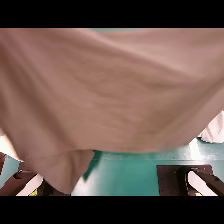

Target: Fold the shirts.

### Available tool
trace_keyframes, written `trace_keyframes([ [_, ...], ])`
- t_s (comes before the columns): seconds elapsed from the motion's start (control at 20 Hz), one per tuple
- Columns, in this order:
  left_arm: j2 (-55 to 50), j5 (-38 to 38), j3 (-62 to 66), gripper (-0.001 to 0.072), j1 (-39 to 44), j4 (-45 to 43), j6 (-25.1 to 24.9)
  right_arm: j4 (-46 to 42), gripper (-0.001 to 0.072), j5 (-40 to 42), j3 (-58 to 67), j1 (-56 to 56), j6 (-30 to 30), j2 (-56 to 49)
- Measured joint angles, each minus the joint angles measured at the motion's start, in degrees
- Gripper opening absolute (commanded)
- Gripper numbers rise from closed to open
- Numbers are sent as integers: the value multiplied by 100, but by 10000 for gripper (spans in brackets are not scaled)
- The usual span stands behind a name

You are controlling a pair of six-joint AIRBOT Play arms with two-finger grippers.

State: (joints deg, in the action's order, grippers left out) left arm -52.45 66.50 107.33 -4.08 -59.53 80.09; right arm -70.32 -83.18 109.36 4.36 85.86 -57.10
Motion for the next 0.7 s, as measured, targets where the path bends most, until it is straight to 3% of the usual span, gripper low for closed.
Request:
trace_keyframes([
  [0.25,-1397,310,-1298,26,9,-24,-35,-35,13,118,-986,-476,-4,-1462],
  [0.45,-2719,-103,-1943,28,59,4,-450,2,23,494,-1084,-577,-7,-2699],
  [0.5,-2962,-269,-2009,98,61,2,-507,4,205,551,-970,-586,-7,-2953],
  [0.55,-3165,-415,-2057,396,59,-7,-544,4,405,573,-828,-595,-9,-3189],
  [0.6,-3307,-544,-2087,535,59,-15,-551,4,414,564,-647,-599,-11,-3403],
  [0.7,-3467,-612,-2081,532,66,-127,-533,28,410,404,-323,-568,-26,-3681],
])
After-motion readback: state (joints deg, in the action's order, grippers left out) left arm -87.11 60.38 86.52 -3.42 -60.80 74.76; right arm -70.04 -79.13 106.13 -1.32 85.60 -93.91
